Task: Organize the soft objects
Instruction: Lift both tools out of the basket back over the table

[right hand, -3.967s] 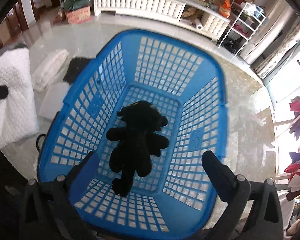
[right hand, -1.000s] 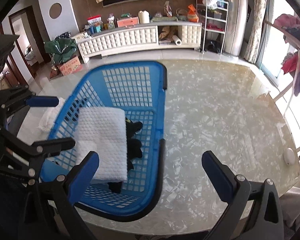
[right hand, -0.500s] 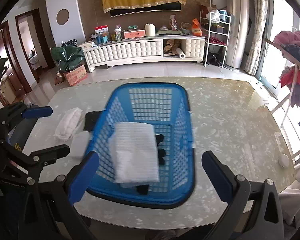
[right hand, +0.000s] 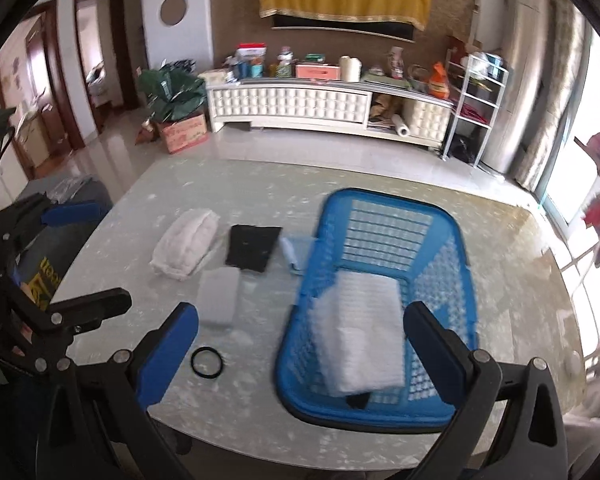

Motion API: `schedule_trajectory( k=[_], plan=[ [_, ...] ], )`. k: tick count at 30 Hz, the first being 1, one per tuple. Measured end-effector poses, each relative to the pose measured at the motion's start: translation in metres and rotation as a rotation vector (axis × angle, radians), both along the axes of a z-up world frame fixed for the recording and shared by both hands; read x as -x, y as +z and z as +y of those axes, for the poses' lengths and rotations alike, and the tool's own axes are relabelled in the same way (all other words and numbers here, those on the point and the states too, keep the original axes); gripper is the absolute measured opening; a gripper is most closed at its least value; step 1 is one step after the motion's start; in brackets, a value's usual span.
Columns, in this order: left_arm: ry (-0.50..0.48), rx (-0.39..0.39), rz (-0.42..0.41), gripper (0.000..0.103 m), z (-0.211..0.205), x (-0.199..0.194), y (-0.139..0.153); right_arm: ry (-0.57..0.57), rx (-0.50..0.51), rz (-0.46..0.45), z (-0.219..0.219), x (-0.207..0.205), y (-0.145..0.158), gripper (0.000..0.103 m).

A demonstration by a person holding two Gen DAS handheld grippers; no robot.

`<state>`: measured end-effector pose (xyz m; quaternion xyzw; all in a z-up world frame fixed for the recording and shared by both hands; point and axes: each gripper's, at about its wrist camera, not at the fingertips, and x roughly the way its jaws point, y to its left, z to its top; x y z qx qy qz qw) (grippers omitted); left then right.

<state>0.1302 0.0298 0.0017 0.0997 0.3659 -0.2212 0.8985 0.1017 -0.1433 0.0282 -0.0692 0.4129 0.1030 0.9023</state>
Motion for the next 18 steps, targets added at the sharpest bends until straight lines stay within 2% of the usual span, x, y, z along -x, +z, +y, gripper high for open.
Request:
schedule_trajectory(
  k=[7,18],
  plan=[
    [0.036,-0.018,0.034,0.103,0.027,0.002,-0.016,0.092,0.023,0.042,0.041,-0.015,-0.018,0.103],
    [0.144,-0.056,0.152,0.103,0.068,-0.010,-0.054,0.170,0.063,0.152,0.086,-0.031,-0.063,0.100]
  ],
)
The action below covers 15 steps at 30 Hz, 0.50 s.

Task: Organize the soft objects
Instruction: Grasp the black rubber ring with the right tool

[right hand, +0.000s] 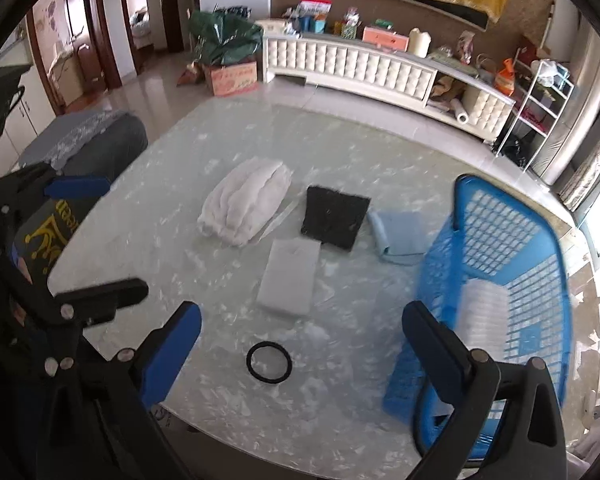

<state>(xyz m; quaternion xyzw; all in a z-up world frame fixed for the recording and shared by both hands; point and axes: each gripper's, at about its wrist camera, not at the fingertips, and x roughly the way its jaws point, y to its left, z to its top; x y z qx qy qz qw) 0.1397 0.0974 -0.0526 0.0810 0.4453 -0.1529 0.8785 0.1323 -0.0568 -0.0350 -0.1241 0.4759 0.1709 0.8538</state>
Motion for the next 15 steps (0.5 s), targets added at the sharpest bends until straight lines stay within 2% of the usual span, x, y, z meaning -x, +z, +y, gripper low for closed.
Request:
schedule_trajectory(
  k=[3,10,15],
  plan=[
    [0.013,0.009,0.031,0.103,0.007,-0.005,-0.012,0.015,0.005,0.038,0.007,-0.005,-0.014,0.099],
    [0.053,-0.036,0.096,0.103,0.016,-0.008,-0.037,0.062,0.036,0.098,0.023,-0.011,-0.040,0.098],
    [0.049,-0.072,0.140,0.103,0.018,-0.012,-0.054,0.075,0.047,0.164,0.027,-0.013,-0.063,0.092]
  ],
)
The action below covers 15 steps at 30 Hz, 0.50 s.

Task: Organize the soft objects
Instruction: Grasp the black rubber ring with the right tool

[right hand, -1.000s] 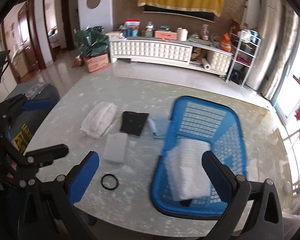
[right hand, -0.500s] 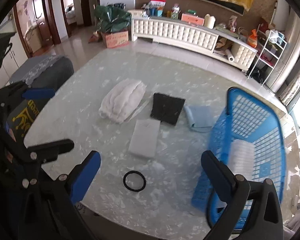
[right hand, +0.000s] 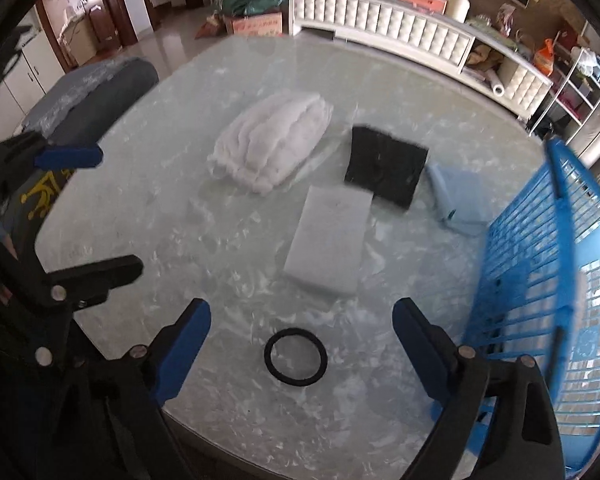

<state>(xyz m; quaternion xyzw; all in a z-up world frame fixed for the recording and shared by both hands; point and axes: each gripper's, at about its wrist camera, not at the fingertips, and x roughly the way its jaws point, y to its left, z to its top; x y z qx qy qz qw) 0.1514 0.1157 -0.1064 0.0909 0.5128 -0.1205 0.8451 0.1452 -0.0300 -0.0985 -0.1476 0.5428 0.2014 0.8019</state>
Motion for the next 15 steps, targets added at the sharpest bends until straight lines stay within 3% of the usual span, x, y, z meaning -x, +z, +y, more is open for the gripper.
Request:
schedule_trajectory(
  k=[11,15],
  plan=[
    [-0.013,-0.052,0.079,0.103,-0.008,-0.007,-0.034,-0.034,0.022,0.118,-0.006,0.002,-0.046,0.092],
    [-0.021,-0.051,0.086,0.103,-0.010,-0.006,-0.036,-0.040,0.046,0.142,-0.005,0.003,-0.057,0.079]
  ],
)
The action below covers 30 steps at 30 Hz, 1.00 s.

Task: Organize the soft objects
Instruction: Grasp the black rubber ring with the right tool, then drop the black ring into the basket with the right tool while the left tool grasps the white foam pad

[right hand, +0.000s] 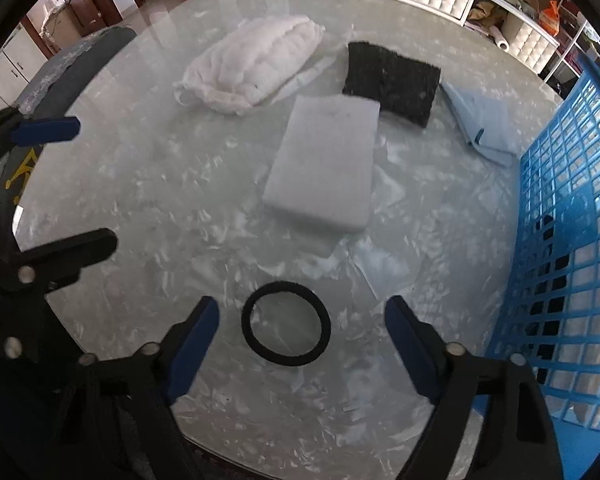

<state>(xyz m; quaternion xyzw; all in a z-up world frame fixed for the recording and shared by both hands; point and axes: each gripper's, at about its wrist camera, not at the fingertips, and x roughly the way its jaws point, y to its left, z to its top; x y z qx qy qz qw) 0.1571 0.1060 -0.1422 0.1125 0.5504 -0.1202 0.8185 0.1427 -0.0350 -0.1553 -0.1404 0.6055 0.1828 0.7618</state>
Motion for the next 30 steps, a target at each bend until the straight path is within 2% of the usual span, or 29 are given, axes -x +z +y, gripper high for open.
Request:
schedule_trajectory(
  k=[4,7,9,11,14,17,20,26,30],
  plan=[
    [0.010,-0.003,0.003,0.103,0.001,-0.001,-0.001,-0.001,0.014,0.008,-0.001,0.004,-0.008,0.077],
    [0.014,0.004,0.001,0.103,0.001,-0.002,0.000,0.002,0.016,-0.008,-0.001,0.006,-0.008,0.070],
    [0.014,0.005,0.000,0.103,0.001,-0.004,0.000,0.004,0.012,-0.015,-0.005,0.009,-0.006,0.054],
    [0.015,0.008,-0.003,0.103,0.001,-0.004,0.001,0.006,0.010,-0.015,-0.005,0.010,-0.005,0.046],
    [0.019,0.021,-0.016,0.103,0.000,-0.005,0.004,0.007,0.008,-0.019,-0.007,0.014,-0.002,0.038],
    [0.020,0.040,-0.039,0.103,-0.001,-0.006,0.012,0.005,0.002,-0.018,-0.009,0.014,0.001,0.019],
    [0.021,0.047,-0.050,0.103,-0.003,-0.009,0.017,-0.006,-0.007,-0.011,-0.016,0.014,0.003,0.009],
    [0.013,0.082,-0.059,0.103,-0.003,-0.010,0.024,-0.004,-0.015,-0.039,-0.027,0.011,0.014,0.008],
    [0.042,0.123,-0.086,0.103,0.005,-0.011,0.036,0.025,-0.024,-0.112,-0.023,0.013,0.045,0.008]
  ],
)
